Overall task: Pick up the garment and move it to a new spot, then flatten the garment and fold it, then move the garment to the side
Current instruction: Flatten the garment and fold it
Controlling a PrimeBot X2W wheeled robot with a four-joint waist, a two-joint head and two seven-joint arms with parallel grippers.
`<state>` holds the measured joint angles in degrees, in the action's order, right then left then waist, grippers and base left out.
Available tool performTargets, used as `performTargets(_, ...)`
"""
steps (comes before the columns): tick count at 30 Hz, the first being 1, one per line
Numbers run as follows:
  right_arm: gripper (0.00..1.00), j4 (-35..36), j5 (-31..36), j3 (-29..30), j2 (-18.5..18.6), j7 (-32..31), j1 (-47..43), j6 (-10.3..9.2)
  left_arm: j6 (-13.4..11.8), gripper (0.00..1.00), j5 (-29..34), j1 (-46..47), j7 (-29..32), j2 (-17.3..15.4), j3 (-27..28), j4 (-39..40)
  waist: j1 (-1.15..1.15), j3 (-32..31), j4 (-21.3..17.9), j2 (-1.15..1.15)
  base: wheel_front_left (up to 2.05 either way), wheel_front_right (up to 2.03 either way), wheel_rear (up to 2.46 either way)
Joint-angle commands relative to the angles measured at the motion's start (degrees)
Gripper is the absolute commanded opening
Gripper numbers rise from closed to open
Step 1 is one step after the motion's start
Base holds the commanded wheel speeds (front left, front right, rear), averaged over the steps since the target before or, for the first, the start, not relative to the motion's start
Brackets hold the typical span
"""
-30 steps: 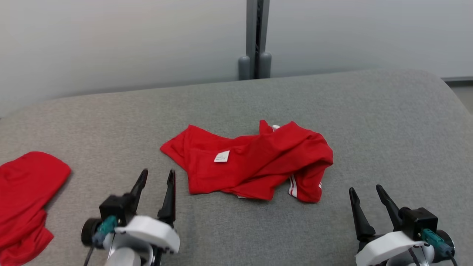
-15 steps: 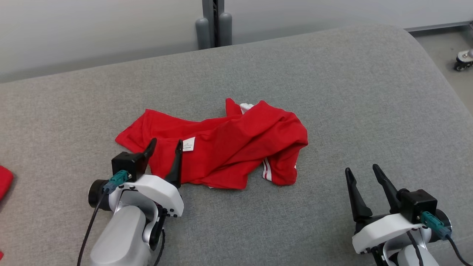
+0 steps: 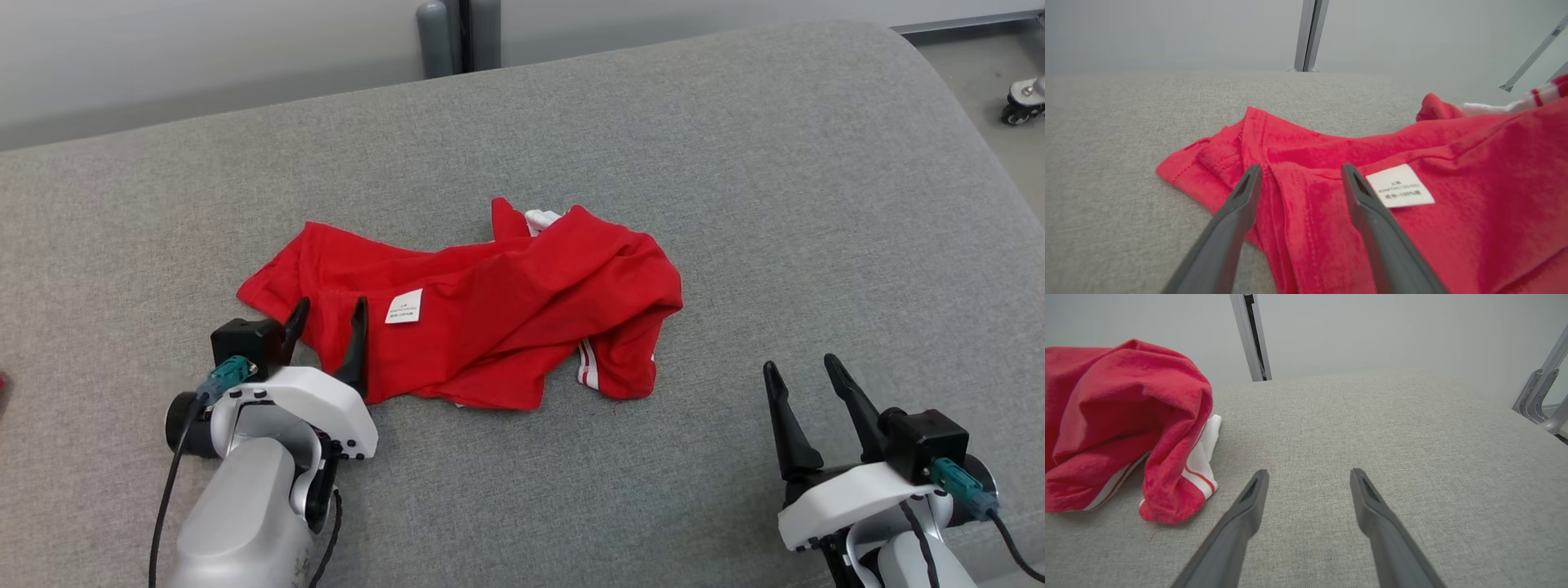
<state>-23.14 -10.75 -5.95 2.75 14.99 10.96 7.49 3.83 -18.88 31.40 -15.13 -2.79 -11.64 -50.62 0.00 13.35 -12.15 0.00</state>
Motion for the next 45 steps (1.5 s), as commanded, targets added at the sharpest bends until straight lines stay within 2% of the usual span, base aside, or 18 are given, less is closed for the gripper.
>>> performTargets(1,1.00,-0.2,-0.4,0.1,0.3,0.3,0.6,0.01,0.4,1.00,-0.7,0.9,0.0,-0.2,-0.1,-0.4,0.00,0.0,0.1,0.00,0.00,0.00,0.00)
performTargets(6,1.00,-0.5,-0.7,-0.6,0.3,0.3,1.3,0.01,1.7,1.00,-3.6,1.5,0.0,-0.2,-1.9,-3.1,0.00,0.1,0.2,0.00,0.00,0.00,0.00)
performTargets(15,1.00,-1.2,-0.5,-1.2,0.3,0.3,1.2,0.01,2.3,1.00,-3.3,2.2,0.0,-0.2,-3.5,-2.2,0.00,0.2,-0.3,0.00,0.00,0.00,0.00)
performTargets(16,1.00,-1.2,-0.5,-1.2,0.3,0.3,1.0,0.01,2.2,0.95,-3.2,2.2,0.0,-0.3,-3.3,-1.8,0.00,0.1,-0.3,0.00,0.00,0.00,0.00)
performTargets(17,1.00,-1.3,-0.5,-1.2,0.3,0.3,0.9,0.01,2.2,0.89,-3.1,2.0,0.0,-0.3,-3.1,-1.6,0.00,0.1,-0.4,0.00,0.00,0.00,0.00)
performTargets(19,1.00,-1.4,-0.5,-1.1,0.3,0.3,0.9,0.01,2.2,0.39,-2.9,1.5,0.0,-0.2,-3.0,-1.3,0.00,-0.1,-0.5,0.00,0.00,0.00,0.00)
performTargets(20,1.00,-1.6,-0.6,-1.1,0.3,0.3,1.0,0.01,2.2,0.06,-2.6,1.3,0.0,-0.2,-3.0,-1.5,0.00,-0.2,-0.6,0.00,0.00,0.00,0.00)
performTargets(21,1.00,-1.7,-0.6,-1.2,0.3,0.3,1.0,0.01,2.3,0.00,-2.4,1.2,0.0,-0.2,-3.1,-1.5,0.00,-0.3,-0.7,0.00,0.00,0.00,0.00)
performTargets(25,1.00,-2.4,-1.0,-1.2,0.3,0.3,1.2,0.01,2.3,0.00,-0.9,0.9,0.0,-0.3,-2.7,-1.1,0.00,-1.3,-1.0,0.00,0.00,0.00,0.00)
performTargets(29,1.00,-2.9,-1.1,-1.1,0.3,0.3,0.3,0.01,1.9,0.00,1.7,-0.1,0.0,-0.6,-1.7,2.6,0.00,-3.3,-1.3,0.00,0.00,0.00,0.00)
performTargets(37,1.00,-4.4,-0.9,-0.6,0.3,0.3,-1.6,0.01,2.8,0.00,5.8,1.6,-0.1,-0.3,-0.8,17.5,0.00,-8.4,-1.0,0.00,0.00,0.00,0.00)
performTargets(43,1.00,-4.5,-0.3,1.2,0.3,0.3,-3.2,0.01,3.4,0.00,4.0,-1.1,0.0,-0.3,-4.2,29.3,0.00,-11.3,1.2,0.00,0.00,0.00,0.00)
performTargets(45,1.00,-4.5,-0.3,1.6,0.3,0.3,-3.4,0.01,3.5,0.00,4.4,-2.0,0.0,-0.4,-4.6,30.4,0.00,-11.6,1.8,0.00,0.00,0.00,0.00)
